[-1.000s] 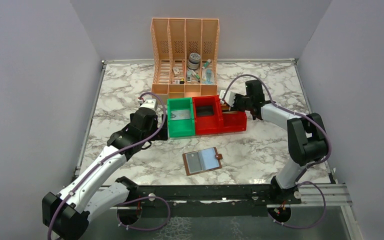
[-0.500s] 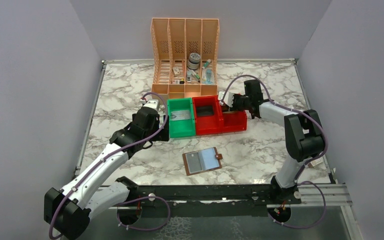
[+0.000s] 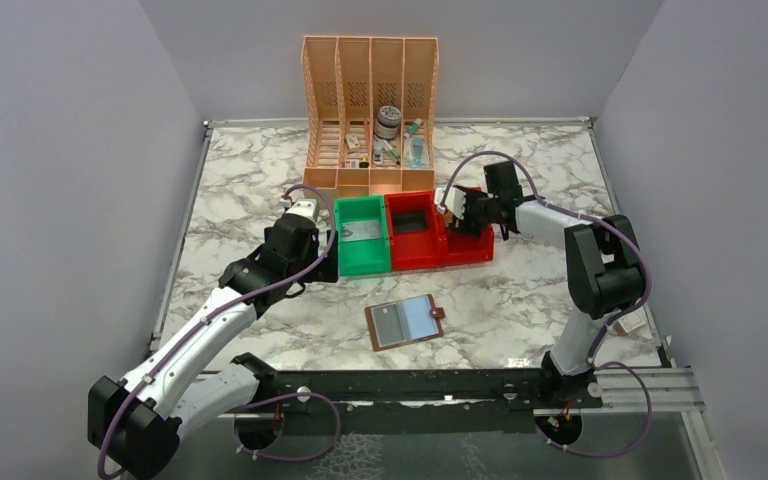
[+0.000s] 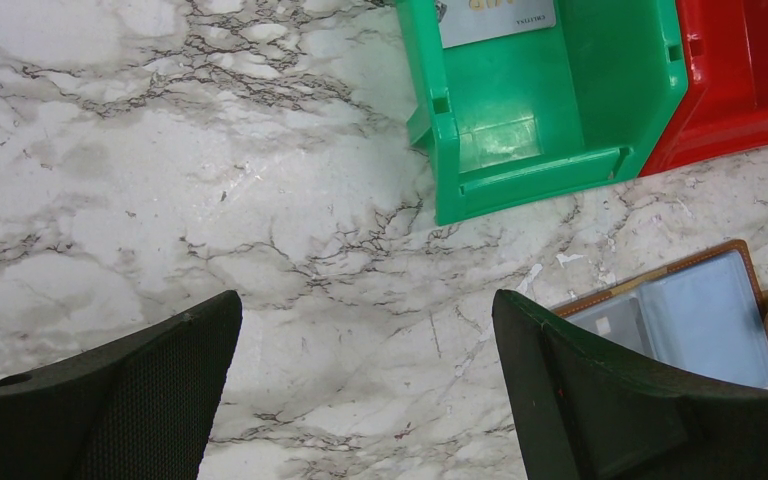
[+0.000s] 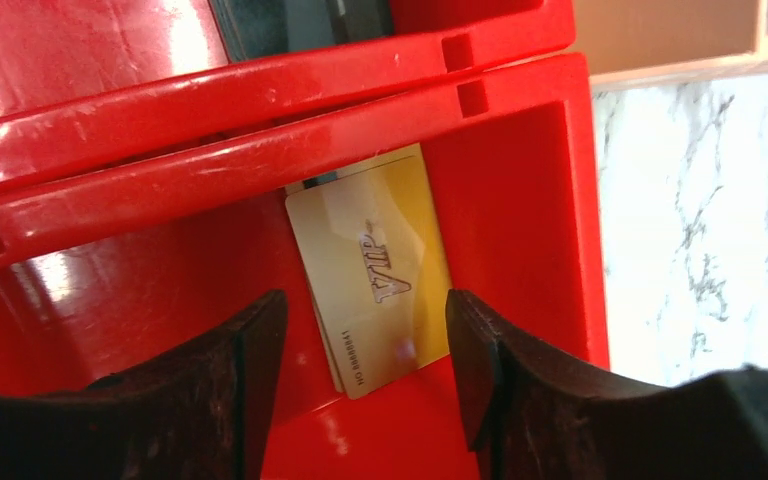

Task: Take the credit cards out of the card holder

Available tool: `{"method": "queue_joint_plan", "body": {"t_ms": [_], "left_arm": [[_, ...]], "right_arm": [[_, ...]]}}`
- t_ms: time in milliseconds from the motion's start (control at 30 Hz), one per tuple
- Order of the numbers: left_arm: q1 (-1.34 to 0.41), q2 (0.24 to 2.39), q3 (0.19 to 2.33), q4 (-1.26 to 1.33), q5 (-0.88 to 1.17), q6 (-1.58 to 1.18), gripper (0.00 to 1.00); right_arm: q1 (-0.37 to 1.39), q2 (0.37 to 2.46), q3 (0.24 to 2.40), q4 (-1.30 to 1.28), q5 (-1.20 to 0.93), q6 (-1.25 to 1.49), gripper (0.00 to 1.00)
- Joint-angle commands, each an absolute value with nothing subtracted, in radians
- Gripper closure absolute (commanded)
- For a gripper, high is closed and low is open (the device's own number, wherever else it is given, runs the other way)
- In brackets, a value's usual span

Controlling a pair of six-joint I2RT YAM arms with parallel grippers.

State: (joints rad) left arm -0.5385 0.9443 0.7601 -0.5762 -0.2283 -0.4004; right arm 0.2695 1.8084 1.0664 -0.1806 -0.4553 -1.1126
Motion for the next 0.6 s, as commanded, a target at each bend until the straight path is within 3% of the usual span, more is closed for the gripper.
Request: {"method": "queue_joint_plan", "body": {"t_ms": [0,200,333,467,567], "left_arm": [[-0.536,0.934,0.752,-0.565,-0.234,-0.394,0.01],[-0.536,0.936,0.751,-0.563,-0.230,-0.394,0.01],[-0.536,0.947,0.753,-0.564,-0.231,-0.391,0.01],[-0.536,0.953,0.755,-0.563,-0.229,-0.390,0.01],[-0.536,0.945,0.754,-0.563,-0.236,-0.390,0.01]], "right_arm": [[0.273,1.815,1.087,-0.238,-0.489,-1.109,0.38],[0.273,1.733,1.031,-0.098,-0.515,-0.975,0.33],[0.273,1.626,0.923,0.168,-0.539,-0.791,0.28],[0.273,1.542,0.808,0.469,-0.412,-0.479,0.26],[0.273,1.489,0.748,0.592,-0.286,-0.154,0.13]]}}
